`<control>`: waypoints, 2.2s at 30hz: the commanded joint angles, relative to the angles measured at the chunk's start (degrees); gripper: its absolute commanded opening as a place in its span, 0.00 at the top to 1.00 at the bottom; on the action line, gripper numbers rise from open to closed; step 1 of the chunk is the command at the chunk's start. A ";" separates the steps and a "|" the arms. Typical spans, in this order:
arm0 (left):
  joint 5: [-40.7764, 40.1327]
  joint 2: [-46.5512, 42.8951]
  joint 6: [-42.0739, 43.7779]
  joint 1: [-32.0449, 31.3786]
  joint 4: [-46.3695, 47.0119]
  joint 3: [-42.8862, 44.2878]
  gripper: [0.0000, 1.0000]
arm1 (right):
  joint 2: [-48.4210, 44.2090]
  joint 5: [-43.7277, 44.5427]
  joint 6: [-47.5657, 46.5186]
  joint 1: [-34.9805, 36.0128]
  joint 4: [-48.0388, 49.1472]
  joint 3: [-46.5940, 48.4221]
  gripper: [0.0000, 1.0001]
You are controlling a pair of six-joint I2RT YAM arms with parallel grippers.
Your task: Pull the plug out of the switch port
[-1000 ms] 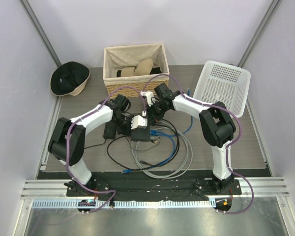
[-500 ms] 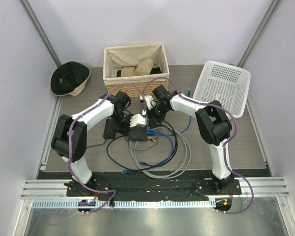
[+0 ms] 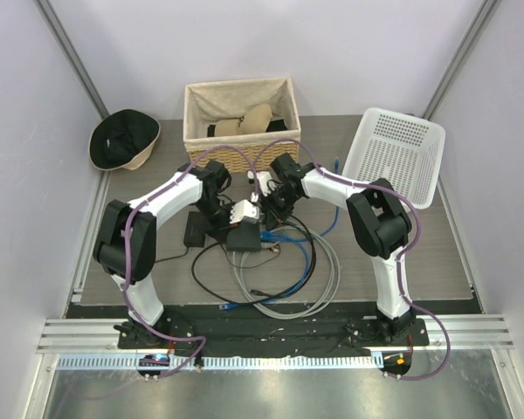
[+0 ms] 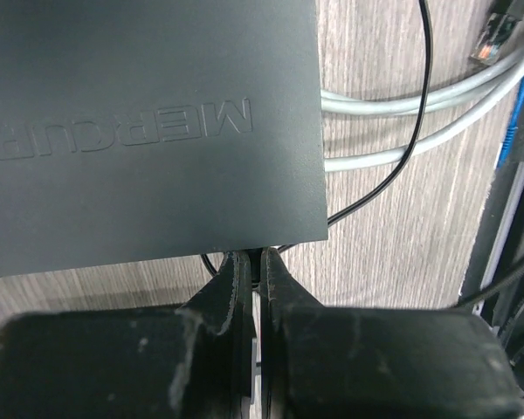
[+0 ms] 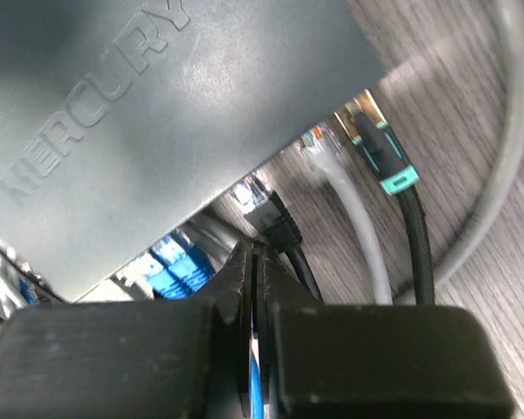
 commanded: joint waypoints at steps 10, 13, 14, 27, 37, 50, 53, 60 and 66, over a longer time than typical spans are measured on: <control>4.41 -5.29 -9.37 0.67 11.02 -9.48 1.00 | -19.91 -5.06 3.63 -1.48 23.65 -20.43 0.99; 7.57 -2.93 -11.92 2.07 8.31 -7.73 1.00 | -23.51 -4.80 7.23 -0.78 37.88 -26.85 0.99; 8.63 -1.96 -13.49 2.60 7.34 -5.98 1.00 | -24.22 -4.54 7.15 0.61 40.27 -27.82 0.99; 16.99 10.18 -16.14 7.26 -2.87 2.91 1.00 | -19.66 0.38 -3.30 10.82 47.07 -28.28 0.99; 16.72 16.06 -11.76 9.37 -13.92 11.07 1.00 | -16.32 6.10 -16.48 11.70 36.61 -26.43 0.99; 16.73 22.75 -9.20 10.25 -31.16 19.09 1.00 | -12.01 2.50 -24.75 11.70 22.89 -20.53 0.99; 12.96 22.66 -9.72 10.69 -30.82 18.91 1.00 | -11.74 1.62 -25.72 11.61 20.96 -20.09 0.99; 6.69 23.71 -17.03 11.21 -33.26 22.67 1.00 | -12.27 1.97 -26.51 11.61 19.02 -20.62 0.99; 13.10 22.13 -17.11 11.57 -32.05 17.08 1.00 | -12.45 1.79 -27.83 11.61 19.11 -21.15 0.99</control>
